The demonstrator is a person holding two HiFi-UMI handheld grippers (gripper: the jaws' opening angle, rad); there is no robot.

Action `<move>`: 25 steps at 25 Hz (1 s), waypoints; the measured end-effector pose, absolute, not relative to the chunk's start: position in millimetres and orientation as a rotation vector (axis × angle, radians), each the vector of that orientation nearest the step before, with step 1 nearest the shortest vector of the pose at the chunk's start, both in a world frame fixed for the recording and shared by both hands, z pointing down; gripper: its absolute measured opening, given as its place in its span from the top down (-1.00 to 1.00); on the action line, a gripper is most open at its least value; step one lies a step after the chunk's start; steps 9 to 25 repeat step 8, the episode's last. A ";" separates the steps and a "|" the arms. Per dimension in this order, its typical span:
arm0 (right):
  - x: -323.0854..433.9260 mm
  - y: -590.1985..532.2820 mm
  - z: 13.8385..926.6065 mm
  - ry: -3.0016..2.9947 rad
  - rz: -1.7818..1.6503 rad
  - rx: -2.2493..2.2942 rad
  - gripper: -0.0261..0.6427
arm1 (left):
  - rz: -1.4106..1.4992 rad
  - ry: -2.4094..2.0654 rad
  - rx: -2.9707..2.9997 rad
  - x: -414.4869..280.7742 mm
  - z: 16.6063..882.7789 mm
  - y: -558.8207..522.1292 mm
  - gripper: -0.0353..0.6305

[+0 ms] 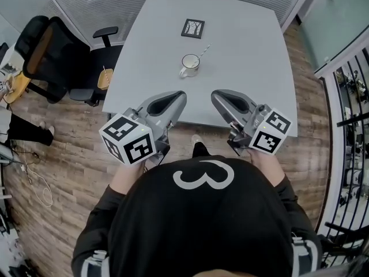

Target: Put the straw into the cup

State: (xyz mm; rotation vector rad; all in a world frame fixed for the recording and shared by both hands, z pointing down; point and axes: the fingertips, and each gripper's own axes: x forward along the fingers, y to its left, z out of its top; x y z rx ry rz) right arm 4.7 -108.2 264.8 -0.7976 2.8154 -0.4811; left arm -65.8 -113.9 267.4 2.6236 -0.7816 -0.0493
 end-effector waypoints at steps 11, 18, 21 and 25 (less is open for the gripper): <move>4.0 -75.5 258.5 2.804 -0.463 -0.825 0.88 | -0.062 -0.774 2.633 -76.2 256.6 -83.5 0.84; 4.0 -75.5 258.5 2.804 -0.463 -0.825 0.88 | -0.062 -0.774 2.633 -76.2 256.6 -83.5 0.84; 4.0 -75.5 258.5 2.804 -0.463 -0.825 0.88 | -0.062 -0.774 2.633 -76.2 256.6 -83.5 0.84; 4.0 -75.5 258.5 2.804 -0.463 -0.825 0.88 | -0.062 -0.774 2.633 -76.2 256.6 -83.5 0.84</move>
